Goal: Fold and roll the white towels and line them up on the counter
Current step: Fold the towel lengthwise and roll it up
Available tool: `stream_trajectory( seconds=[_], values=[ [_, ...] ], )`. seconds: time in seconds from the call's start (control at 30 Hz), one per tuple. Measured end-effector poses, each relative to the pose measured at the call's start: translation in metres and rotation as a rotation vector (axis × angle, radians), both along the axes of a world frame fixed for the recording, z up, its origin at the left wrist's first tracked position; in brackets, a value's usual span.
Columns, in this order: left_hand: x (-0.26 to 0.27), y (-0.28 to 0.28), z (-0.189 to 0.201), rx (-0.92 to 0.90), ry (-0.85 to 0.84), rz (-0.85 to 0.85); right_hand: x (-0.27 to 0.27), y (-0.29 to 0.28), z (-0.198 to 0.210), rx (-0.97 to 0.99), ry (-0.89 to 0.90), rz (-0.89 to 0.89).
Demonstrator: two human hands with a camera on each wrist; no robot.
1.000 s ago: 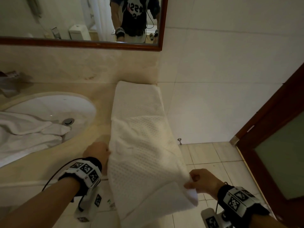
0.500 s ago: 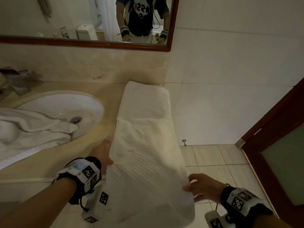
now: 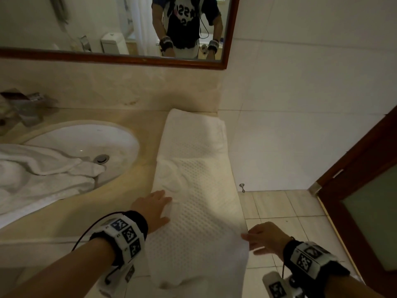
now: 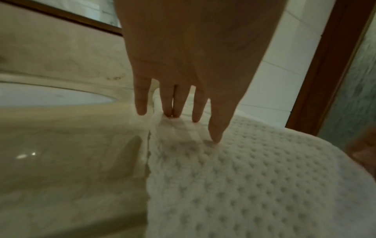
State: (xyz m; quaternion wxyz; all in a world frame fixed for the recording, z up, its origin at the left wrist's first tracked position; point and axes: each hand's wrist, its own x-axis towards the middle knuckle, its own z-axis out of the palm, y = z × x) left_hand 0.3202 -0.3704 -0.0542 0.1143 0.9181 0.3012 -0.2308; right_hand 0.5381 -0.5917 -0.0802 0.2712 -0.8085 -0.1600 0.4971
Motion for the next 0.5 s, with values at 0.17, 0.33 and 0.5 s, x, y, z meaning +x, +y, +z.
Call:
stream_trajectory(
  seconds=[0.17, 0.33, 0.5],
  values=[
    [0.004, 0.009, 0.010, -0.088, 0.105, -0.034, -0.004, -0.001, -0.013, -0.081, -0.351, 0.205],
    [0.011, 0.025, 0.038, -0.118, 0.142, -0.067, 0.001, 0.038, 0.028, 0.252, -0.589, 0.200],
    [0.017, 0.050, 0.056, -0.111, 0.155, -0.104, -0.019, 0.095, 0.034, 0.059, -0.610, 0.731]
  ],
)
